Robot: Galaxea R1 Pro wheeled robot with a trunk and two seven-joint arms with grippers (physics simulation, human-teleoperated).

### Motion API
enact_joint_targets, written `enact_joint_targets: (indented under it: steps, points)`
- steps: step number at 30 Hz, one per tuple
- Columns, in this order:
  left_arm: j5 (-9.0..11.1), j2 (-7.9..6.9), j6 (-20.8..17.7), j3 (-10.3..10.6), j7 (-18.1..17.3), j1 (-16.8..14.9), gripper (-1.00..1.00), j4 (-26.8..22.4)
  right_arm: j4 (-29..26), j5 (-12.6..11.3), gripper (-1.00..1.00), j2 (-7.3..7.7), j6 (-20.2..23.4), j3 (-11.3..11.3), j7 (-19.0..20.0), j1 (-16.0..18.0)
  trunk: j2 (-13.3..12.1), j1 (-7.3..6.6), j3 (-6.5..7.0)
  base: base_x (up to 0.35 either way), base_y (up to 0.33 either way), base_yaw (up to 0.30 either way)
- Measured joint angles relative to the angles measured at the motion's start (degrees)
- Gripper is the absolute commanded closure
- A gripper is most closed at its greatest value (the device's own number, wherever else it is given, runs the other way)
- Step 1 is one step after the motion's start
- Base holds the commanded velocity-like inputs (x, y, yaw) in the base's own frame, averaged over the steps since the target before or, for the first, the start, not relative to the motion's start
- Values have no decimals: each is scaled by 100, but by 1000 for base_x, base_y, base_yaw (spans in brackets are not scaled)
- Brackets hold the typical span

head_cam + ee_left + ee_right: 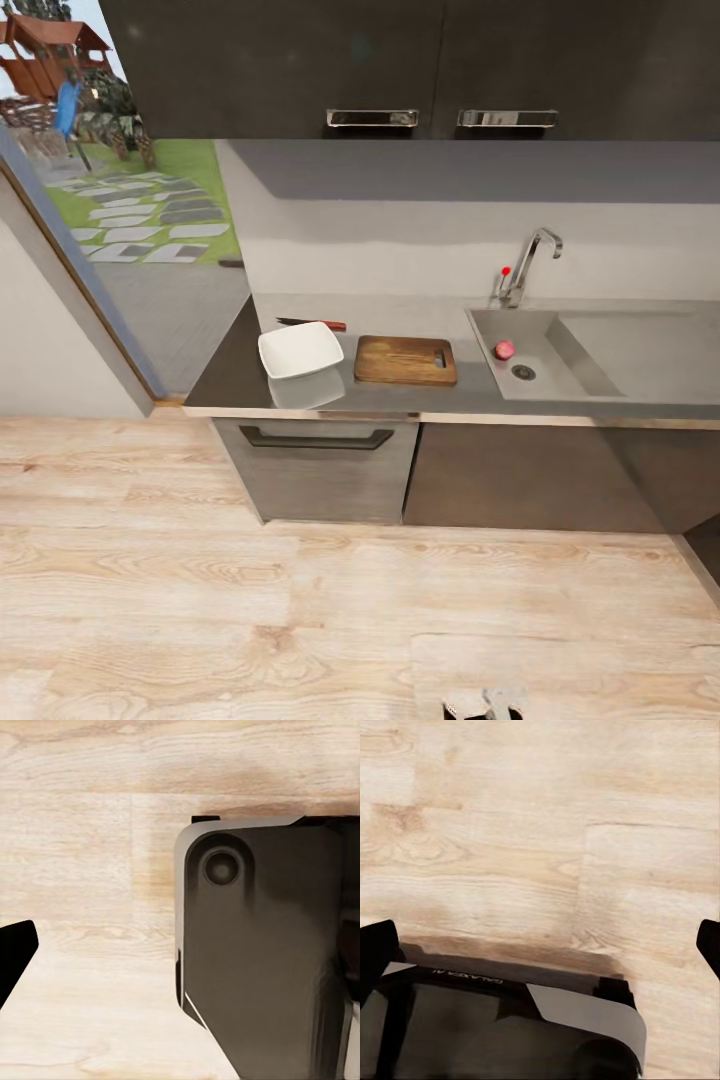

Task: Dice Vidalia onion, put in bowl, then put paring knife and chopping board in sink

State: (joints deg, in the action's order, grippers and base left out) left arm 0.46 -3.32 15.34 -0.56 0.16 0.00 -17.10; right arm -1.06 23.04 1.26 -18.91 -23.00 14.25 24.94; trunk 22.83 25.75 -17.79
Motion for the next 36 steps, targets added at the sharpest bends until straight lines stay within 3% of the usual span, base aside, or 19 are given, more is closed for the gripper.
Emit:
enact_joint_targets:
  steps: [5, 14, 36]
  points:
    - [2, 8, 8, 6, 0, 0, -100, 19, 12, -6, -100, 19, -9, -5, -195, -263, 0, 0, 0, 0, 0, 0]
    - [9, 33, 4, 7, 0, 0, -100, 33, 14, -6, -100, 34, -92, -5, -253, -306, 0, 0, 0, 0, -68, 0]
    - [10, 42, -1, 7, 4, 0, -100, 43, 17, -11, -100, 8, -88, -6, -253, -314, 0, 0, 0, 0, -310, 0]
